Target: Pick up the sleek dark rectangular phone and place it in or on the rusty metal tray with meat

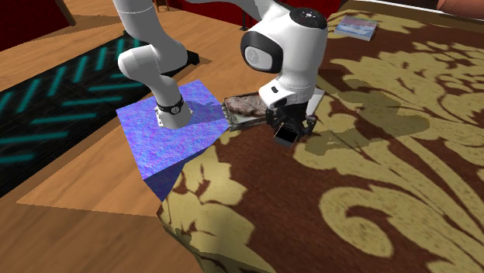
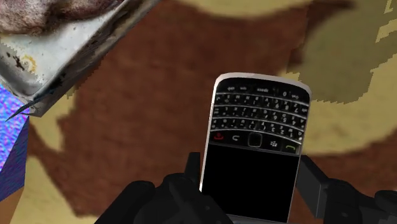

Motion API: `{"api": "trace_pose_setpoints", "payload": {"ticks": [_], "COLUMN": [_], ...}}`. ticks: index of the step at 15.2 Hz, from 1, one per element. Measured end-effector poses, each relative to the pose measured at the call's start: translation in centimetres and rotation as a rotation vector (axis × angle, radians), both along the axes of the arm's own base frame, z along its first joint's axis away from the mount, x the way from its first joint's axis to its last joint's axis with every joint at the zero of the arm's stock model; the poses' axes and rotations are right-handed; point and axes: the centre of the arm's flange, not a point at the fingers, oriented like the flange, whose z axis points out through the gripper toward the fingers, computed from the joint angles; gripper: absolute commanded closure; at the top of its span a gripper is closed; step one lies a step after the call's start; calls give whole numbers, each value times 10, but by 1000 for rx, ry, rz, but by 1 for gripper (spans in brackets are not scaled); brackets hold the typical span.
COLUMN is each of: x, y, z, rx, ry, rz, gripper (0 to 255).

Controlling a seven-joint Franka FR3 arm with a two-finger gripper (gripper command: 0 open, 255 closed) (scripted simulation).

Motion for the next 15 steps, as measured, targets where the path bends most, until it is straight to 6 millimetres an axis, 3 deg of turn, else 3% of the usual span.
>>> {"api": "trace_pose_setpoints", "payload": {"ticks": [6,8,15], "x": [-6,-25,-120], "y": [1,5,24], "z": [26,27,32], "rx": [0,0,-1], "ry": [0,0,1], "rz": [0,1,2], "gripper": [255,255,255]}}
